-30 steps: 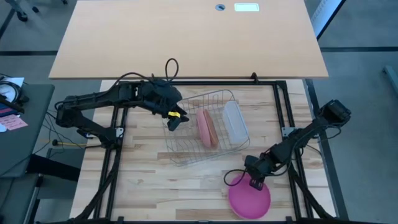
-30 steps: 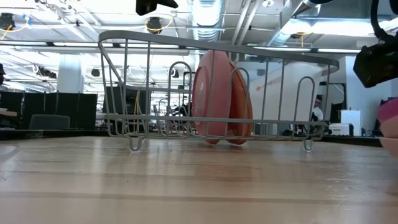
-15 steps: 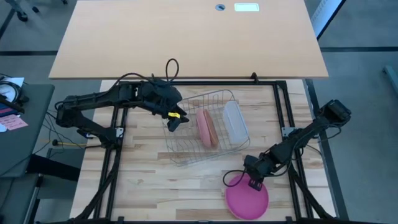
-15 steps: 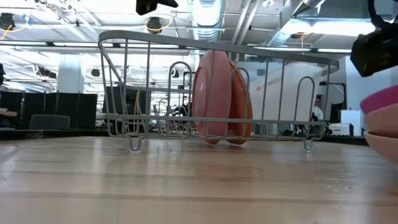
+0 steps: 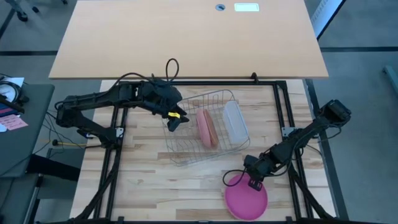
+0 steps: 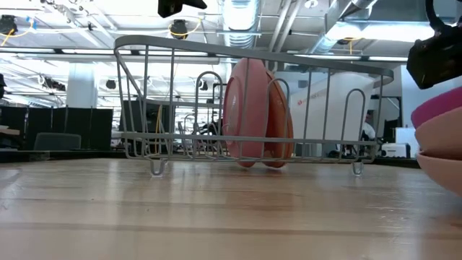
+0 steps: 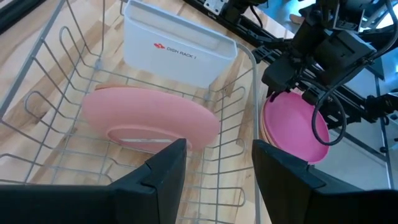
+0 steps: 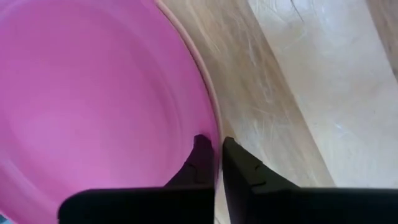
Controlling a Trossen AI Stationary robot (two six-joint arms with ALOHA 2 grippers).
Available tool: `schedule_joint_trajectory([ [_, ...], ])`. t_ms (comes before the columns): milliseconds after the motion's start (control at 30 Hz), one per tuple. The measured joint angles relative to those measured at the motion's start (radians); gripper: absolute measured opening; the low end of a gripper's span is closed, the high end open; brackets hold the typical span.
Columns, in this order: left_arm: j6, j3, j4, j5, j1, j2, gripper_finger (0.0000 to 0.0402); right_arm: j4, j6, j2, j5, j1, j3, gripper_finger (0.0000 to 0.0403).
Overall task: Sort dishes
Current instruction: Put the pink plate in the dish rack
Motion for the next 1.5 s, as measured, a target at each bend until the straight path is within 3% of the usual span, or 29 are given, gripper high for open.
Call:
schedule_joint_trajectory([
  [1000, 0.050, 0.000, 0.000, 0.000, 0.000, 0.000, 0.0177, -0.292, 0.003, 0.004, 0.026, -0.023, 0.182, 0.0001],
  [1267, 0.038, 0.000, -0.011, 0.000, 0.000, 0.000, 0.0177, -0.161, -0.147, 0.004, 0.024, -0.054, 0.182, 0.0001],
  [1500, 0.026, 0.000, -0.011, 0.018, -0.005, 0.000, 0.0177, -0.107, -0.182, -0.069, -0.073, -0.104, 0.182, 0.0001],
])
